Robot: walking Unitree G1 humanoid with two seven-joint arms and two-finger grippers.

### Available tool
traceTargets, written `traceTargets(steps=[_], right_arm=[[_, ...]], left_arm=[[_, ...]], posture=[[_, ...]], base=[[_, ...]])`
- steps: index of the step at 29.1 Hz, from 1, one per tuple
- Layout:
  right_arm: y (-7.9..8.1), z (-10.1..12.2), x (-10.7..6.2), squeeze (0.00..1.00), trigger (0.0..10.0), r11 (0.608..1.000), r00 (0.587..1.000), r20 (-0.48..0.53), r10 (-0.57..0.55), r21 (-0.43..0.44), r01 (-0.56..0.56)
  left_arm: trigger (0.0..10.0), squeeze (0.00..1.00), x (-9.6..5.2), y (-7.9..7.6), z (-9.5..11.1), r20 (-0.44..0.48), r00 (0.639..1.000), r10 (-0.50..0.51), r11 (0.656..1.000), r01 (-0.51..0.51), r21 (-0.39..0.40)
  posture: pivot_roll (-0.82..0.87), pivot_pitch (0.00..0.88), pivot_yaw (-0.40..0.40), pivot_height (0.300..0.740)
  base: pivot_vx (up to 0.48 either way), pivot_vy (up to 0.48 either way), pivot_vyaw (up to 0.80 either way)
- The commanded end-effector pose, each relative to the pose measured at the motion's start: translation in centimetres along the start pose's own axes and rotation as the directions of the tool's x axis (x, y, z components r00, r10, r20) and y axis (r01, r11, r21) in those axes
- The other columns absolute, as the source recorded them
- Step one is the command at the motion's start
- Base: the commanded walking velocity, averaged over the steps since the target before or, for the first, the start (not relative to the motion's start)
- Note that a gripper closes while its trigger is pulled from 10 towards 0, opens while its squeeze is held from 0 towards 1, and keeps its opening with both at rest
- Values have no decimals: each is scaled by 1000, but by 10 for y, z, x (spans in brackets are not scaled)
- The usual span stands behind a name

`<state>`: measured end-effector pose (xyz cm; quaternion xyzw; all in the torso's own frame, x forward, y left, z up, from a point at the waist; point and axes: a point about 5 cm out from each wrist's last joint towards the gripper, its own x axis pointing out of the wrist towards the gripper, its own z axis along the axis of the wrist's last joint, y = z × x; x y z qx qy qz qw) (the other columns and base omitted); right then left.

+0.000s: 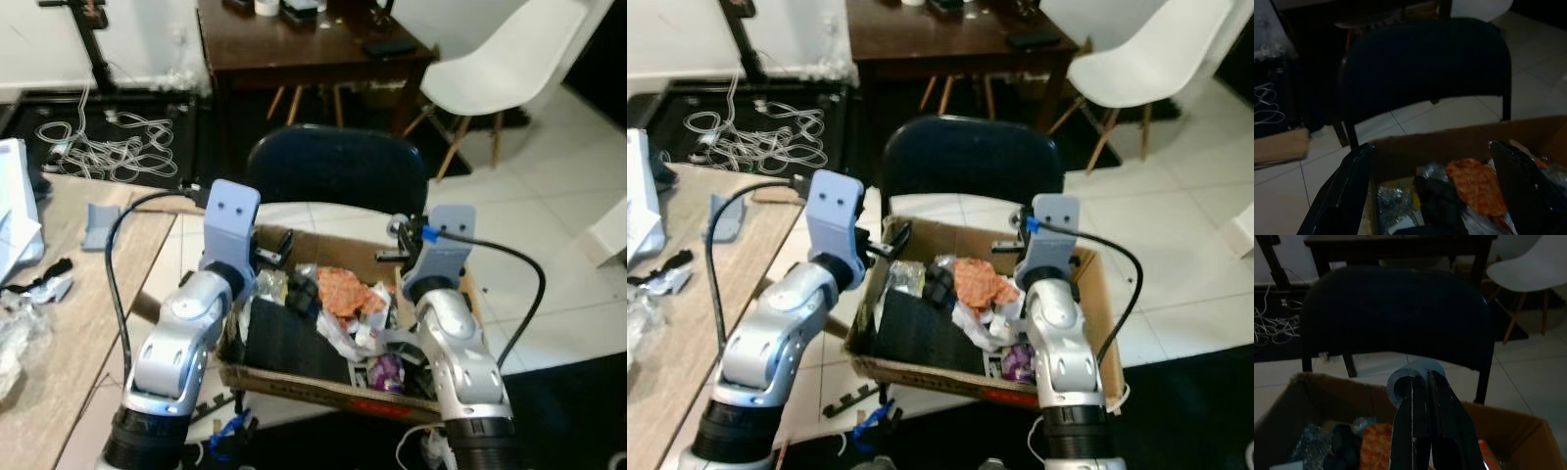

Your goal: Picking trash to rubbish bin

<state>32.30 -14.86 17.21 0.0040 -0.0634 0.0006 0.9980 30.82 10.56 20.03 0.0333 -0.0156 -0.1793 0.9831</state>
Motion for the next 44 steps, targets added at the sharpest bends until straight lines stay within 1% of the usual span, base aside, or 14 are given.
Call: traceTargets(steps=[1, 6, 10, 13, 19, 31, 32, 33, 37, 38, 39, 41, 42, 44], right_arm=[[-1, -9, -3, 0, 10000, 1000, 999, -42, 0, 0, 0], [-1, -18, -4, 0, 10000, 1000, 996, -86, 4, 8, -3], [-5, -32, -1, 0, 10000, 997, 985, -172, -18, 72, 30], [-9, -36, 2, 0, 10000, 998, 981, -194, -24, 48, 34], [-22, -51, 14, 0, 10000, 998, 962, -269, -51, 19, 58], [-23, -64, 18, 0, 10000, 1000, 941, -338, 10, 2, -10], [-22, -64, 19, 145, 10000, 999, 943, -332, 29, 26, -22], [-23, -63, 19, 1000, 10000, 999, 945, -326, 33, 47, -19], [-26, -62, 21, 1000, 10000, 1000, 947, -322, 8, -8, -12], [-25, -61, 23, 298, 10000, 999, 948, -317, 5, -36, -18], [-25, -57, 25, 0, 10000, 999, 957, -289, 3, -40, -15], [-24, -51, 27, 0, 10000, 999, 968, -252, -1, -38, -9], [-23, -34, 30, 0, 10000, 1000, 988, -157, -4, -20, 1], [-19, -18, 32, 0, 10000, 1000, 998, -65, 5, 7, -5]], left_arm=[[10000, 0, -1, -4, -3, -8, 1000, -21, 1000, 21, 18], [10000, 0, -1, -6, -4, -16, 999, -41, 999, 42, 33], [10000, 0, 4, -11, -6, -39, 995, -94, 988, 98, 122], [10000, 0, 7, -16, -6, -53, 990, -133, 976, 140, 167], [10000, 0, 11, -24, -12, -105, 953, -285, 921, 303, 244], [10000, 0, 6, -27, -25, -165, 920, -356, 884, 388, 259], [10000, 0, 6, -28, -25, -164, 917, -363, 882, 395, 256], [10000, 0, 6, -29, -25, -162, 916, -367, 881, 398, 255], [10000, 0, 6, -29, -24, -151, 918, -366, 884, 394, 251], [10000, 0, 7, -27, -24, -141, 923, -359, 891, 384, 244], [10000, 0, 8, -24, -22, -123, 933, -337, 906, 357, 226], [10000, 0, 9, -21, -20, -106, 944, -312, 923, 328, 202], [10000, 0, 12, -14, -17, -72, 968, -242, 961, 249, 119], [10000, 0, 15, -5, -11, -12, 991, -135, 990, 135, 38]], posture=[[117, 159, -24, 740], [119, 164, -20, 740], [122, 168, -19, 740], [126, 175, -13, 740], [131, 184, 20, 740], [120, 164, 33, 740], [120, 164, 33, 740], [120, 164, 33, 740], [117, 155, 30, 740], [113, 149, 30, 740], [109, 142, 30, 740], [109, 142, 30, 740], [106, 125, 24, 740], [98, 108, 22, 740]], base=[[0, 0, 0], [0, 0, 0], [0, 0, 0], [0, 0, 0], [0, 0, 0], [0, 0, 0], [0, 0, 0], [0, 0, 0], [0, 0, 0], [0, 0, 0], [0, 0, 0], [0, 0, 0], [0, 0, 0], [0, 0, 0]])
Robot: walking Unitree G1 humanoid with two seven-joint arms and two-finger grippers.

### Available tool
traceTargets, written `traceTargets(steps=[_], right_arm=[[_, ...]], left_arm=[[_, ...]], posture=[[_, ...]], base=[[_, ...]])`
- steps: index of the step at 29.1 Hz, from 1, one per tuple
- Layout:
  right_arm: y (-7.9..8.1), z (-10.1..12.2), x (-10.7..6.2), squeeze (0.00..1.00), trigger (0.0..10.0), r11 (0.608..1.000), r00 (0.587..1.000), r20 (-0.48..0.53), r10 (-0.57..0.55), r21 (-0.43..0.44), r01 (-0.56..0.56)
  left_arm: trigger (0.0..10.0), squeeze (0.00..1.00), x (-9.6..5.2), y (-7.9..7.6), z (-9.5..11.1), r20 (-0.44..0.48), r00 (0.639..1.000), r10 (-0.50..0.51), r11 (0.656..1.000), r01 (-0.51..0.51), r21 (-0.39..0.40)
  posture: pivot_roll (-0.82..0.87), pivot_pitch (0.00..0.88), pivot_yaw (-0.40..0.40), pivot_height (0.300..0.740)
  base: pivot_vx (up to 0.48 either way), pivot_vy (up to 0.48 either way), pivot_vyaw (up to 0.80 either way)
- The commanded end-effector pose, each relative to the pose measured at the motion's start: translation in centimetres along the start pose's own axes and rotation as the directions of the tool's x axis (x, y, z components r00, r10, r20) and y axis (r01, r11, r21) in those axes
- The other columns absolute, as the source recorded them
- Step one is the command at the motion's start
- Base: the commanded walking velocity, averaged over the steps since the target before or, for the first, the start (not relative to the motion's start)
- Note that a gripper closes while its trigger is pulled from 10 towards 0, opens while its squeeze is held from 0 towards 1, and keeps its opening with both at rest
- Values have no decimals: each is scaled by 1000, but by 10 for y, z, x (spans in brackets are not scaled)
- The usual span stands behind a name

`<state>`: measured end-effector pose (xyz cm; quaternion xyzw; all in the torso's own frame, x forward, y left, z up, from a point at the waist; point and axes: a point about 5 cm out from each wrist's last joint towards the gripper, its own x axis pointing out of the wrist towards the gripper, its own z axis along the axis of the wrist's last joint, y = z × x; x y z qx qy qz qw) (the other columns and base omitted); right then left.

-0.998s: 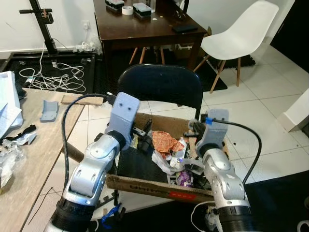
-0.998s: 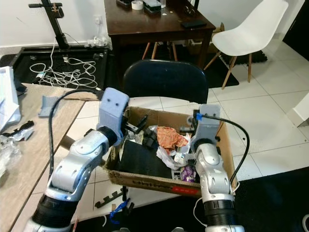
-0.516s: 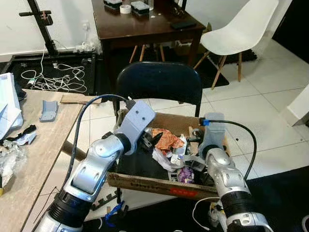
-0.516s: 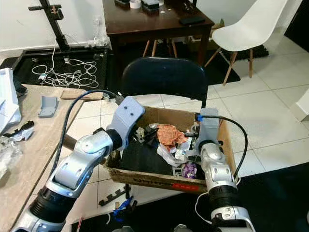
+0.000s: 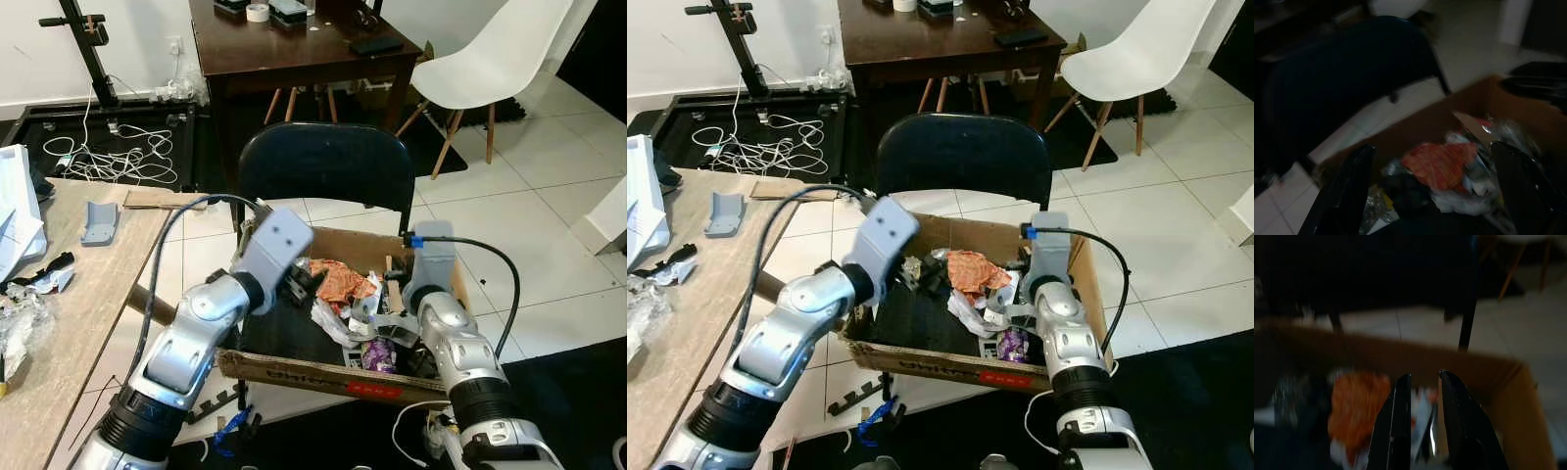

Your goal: Picking trash to rubbish bin

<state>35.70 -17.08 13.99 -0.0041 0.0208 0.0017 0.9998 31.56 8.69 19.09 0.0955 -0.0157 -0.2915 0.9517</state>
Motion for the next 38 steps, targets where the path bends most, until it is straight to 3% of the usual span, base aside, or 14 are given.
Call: traceTargets(steps=[1, 2, 5, 11, 22, 29, 38], right_arm=[[3, 18, -1, 0, 10000, 1000, 995, 104, 3, 22, -5], [5, 25, -2, 0, 10000, 999, 990, 141, 8, 33, -13], [15, 54, -9, 0, 10000, 999, 959, 280, 29, 12, -34], [27, 67, -13, 0, 10000, 996, 936, 342, 85, -21, -82], [41, 65, -13, 0, 10000, 992, 942, 313, 125, -4, -130], [50, 61, -17, 0, 10000, 988, 942, 304, 142, 11, -153], [47, 55, -23, 0, 10000, 989, 951, 278, 138, 14, -148]], left_arm=[[10000, 0, -1, 10, -3, 4, 995, 99, 992, -99, -83], [10000, 0, -1, 15, -1, 26, 987, 158, 981, -154, -120], [10000, 0, -12, 39, -2, 34, 914, 404, 884, -381, -269], [10000, 0, -15, 35, -3, 48, 921, 387, 908, -372, -191], [10000, 0, -27, 27, 4, 60, 907, 416, 892, -395, -218], [10000, 0, -28, 14, 3, 45, 933, 358, 915, -340, -216], [10000, 0, -23, 5, 4, 40, 950, 308, 935, -295, -197]], posture=[[98, 108, 22, 740], [98, 108, 22, 740], [87, 84, -4, 740], [104, 81, -42, 740], [144, 88, -81, 740], [148, 104, -59, 740], [122, 107, -41, 740]], base=[[0, 0, 0], [0, 0, 0], [0, 0, 0], [0, 0, 0], [0, 0, 0], [-289, 0, 0], [-358, 0, 0]])
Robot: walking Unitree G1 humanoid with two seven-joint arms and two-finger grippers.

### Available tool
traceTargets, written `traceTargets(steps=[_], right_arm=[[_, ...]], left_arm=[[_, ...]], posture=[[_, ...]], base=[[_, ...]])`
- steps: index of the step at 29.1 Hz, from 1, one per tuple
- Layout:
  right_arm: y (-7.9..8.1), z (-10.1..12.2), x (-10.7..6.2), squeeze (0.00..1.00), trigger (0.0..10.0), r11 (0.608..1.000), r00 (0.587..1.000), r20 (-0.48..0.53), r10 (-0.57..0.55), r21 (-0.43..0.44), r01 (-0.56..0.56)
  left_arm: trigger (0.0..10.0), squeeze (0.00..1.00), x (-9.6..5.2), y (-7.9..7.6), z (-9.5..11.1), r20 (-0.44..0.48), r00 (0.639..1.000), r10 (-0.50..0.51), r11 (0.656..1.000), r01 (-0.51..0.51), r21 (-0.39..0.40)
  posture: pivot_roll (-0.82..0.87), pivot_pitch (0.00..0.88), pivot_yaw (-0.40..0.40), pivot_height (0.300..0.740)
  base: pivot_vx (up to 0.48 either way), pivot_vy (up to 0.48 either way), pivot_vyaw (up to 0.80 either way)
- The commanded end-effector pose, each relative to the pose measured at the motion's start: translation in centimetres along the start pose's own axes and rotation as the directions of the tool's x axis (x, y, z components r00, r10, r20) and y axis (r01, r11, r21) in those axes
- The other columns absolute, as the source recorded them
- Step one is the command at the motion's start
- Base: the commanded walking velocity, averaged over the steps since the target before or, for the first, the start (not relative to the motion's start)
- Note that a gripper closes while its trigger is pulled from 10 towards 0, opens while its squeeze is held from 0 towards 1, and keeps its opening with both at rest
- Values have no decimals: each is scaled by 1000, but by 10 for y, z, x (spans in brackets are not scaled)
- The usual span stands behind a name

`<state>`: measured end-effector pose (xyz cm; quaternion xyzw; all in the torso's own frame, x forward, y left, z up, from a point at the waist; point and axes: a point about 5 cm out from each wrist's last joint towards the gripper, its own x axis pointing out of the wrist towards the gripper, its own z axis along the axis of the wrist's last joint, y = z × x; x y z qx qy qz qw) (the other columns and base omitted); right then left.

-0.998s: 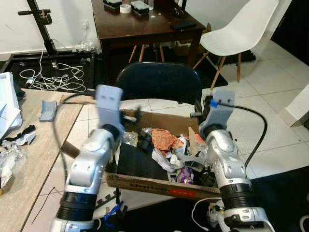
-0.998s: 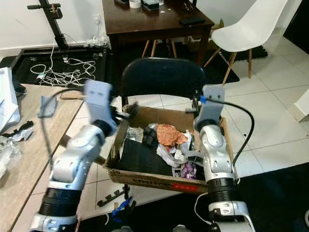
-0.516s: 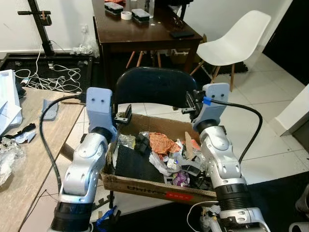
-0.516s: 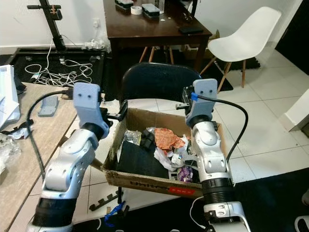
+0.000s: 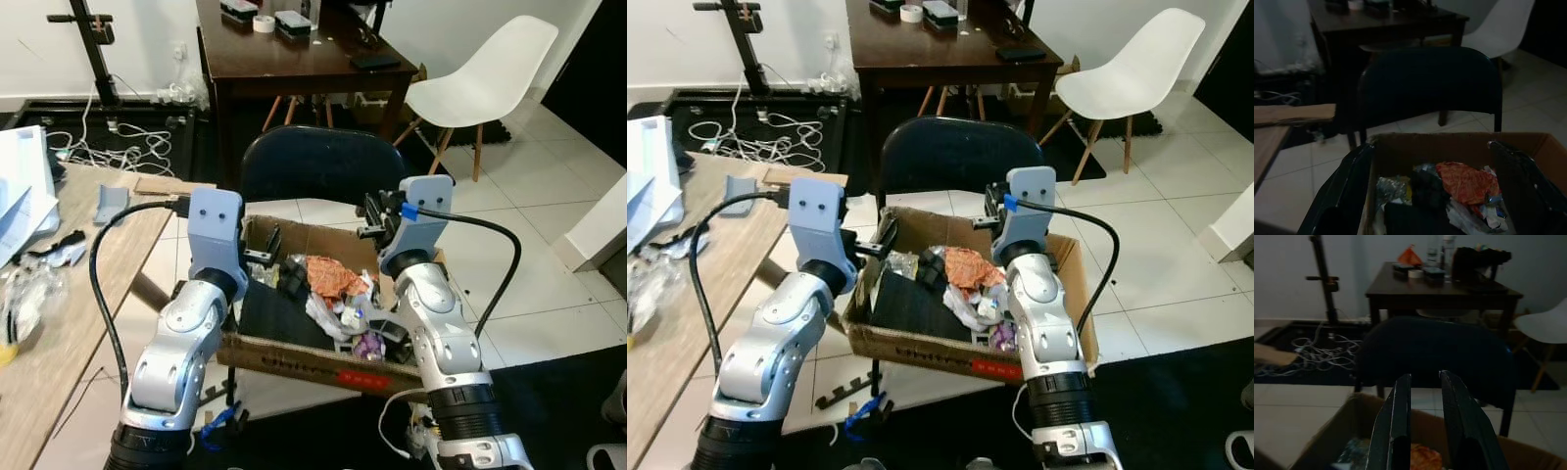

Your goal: Picking trash to rubbish bin

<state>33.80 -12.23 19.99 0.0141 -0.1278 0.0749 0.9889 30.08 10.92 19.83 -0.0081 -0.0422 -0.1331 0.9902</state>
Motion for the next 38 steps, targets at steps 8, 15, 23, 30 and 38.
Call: traceTargets(steps=[8, 15, 23, 30, 38], right_arm=[[-1, -6, -7, 0, 10000, 1000, 999, -33, -5, 14, 5], [3, -8, -8, 0, 10000, 1000, 999, -48, -1, 28, 3], [0, -12, -12, 0, 10000, 998, 997, -71, -19, 53, 23], [-2, -13, -14, 0, 10000, 998, 996, -79, -31, 58, 36], [-1, -14, -14, 0, 10000, 997, 996, -88, -30, 62, 35]], left_arm=[[10000, 0, -1, -7, -2, -13, 999, -29, 1000, 29, 11], [10000, 0, -3, -8, 0, -27, 998, -55, 997, 56, 60], [10000, 0, -4, -14, 1, -37, 996, -83, 994, 86, 72], [10000, 0, -3, -16, 1, -45, 994, -97, 991, 100, 91], [10000, 0, -2, -16, -3, -87, 992, -92, 986, 103, 127]], posture=[[130, 107, -45, 740], [139, 112, -45, 740], [139, 115, -40, 740], [137, 117, -37, 740], [140, 120, -34, 740]], base=[[-299, 0, 0], [0, 0, 0], [0, 0, 0], [0, 0, 0], [0, -244, 0]])
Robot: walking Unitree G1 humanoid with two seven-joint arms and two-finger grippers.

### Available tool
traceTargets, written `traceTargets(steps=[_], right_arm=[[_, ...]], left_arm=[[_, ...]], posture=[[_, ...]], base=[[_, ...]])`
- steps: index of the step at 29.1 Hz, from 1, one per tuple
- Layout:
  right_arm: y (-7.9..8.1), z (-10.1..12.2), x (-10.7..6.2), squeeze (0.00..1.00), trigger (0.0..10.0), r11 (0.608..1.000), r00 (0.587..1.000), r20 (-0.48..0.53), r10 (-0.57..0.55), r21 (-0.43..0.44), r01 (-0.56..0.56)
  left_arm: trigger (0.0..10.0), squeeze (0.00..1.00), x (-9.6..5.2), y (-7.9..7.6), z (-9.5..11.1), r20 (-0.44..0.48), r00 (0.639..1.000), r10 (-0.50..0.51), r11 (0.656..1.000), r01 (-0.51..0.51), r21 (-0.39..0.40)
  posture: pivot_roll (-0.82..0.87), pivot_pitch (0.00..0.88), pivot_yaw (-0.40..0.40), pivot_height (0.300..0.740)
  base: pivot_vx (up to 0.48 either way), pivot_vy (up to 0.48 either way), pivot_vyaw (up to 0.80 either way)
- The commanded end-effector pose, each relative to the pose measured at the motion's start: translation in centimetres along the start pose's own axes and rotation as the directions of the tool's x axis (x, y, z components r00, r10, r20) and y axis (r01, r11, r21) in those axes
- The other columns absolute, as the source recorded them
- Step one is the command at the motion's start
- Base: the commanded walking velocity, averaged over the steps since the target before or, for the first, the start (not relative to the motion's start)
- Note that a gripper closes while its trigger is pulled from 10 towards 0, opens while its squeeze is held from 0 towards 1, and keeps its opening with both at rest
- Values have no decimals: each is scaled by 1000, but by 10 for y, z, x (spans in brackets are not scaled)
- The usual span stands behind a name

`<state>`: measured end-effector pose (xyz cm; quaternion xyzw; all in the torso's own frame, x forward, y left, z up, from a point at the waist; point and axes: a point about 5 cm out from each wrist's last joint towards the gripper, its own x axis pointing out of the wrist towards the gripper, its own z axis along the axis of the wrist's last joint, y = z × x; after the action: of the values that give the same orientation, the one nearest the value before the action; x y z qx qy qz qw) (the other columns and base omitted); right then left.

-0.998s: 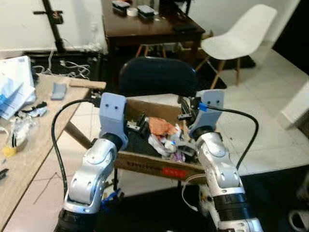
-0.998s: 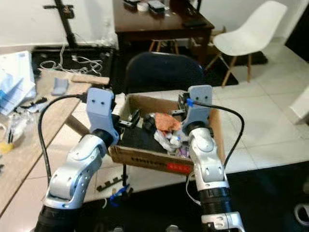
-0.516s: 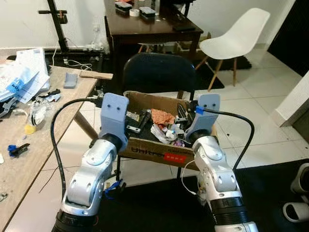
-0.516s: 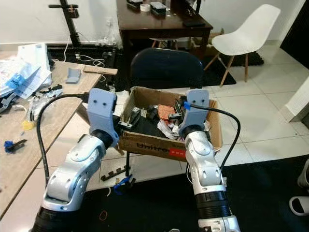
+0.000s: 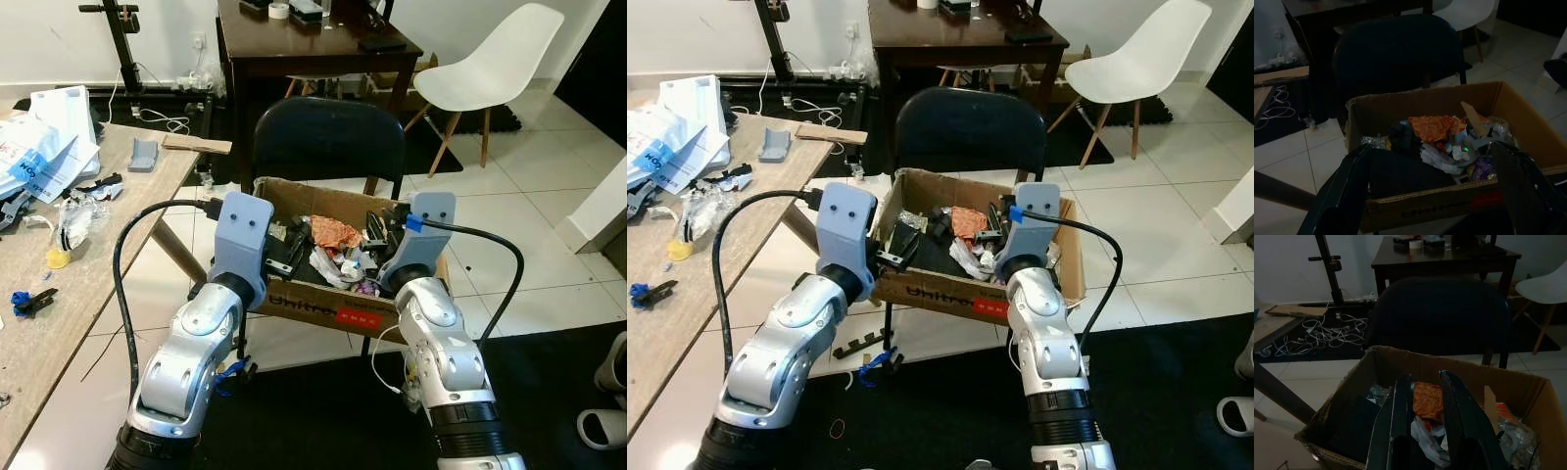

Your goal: Picking trash to rubbish bin

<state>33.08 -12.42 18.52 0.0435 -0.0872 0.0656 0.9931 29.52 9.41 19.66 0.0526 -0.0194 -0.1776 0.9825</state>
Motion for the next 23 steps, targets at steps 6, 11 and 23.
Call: traceTargets(steps=[6, 11, 23], right_arm=[[-1, -2, -3, 0, 10000, 1000, 1000, -14, -5, 2, 5], [-1, -3, -4, 0, 10000, 1000, 1000, -22, -6, 3, 6], [0, -5, -4, 0, 10000, 999, 999, -39, 4, -43, -6]], left_arm=[[10000, 0, 0, 2, -5, -48, 999, 21, 1000, -22, -20], [10000, 0, 0, 4, -6, -57, 998, 23, 1000, -23, -13], [10000, 0, 1, 7, -7, -63, 997, 44, 999, -45, -23]], posture=[[140, 120, -34, 740], [141, 120, -30, 740], [141, 121, -28, 740]], base=[[0, -160, 0], [0, 0, 0], [0, 0, 0]])
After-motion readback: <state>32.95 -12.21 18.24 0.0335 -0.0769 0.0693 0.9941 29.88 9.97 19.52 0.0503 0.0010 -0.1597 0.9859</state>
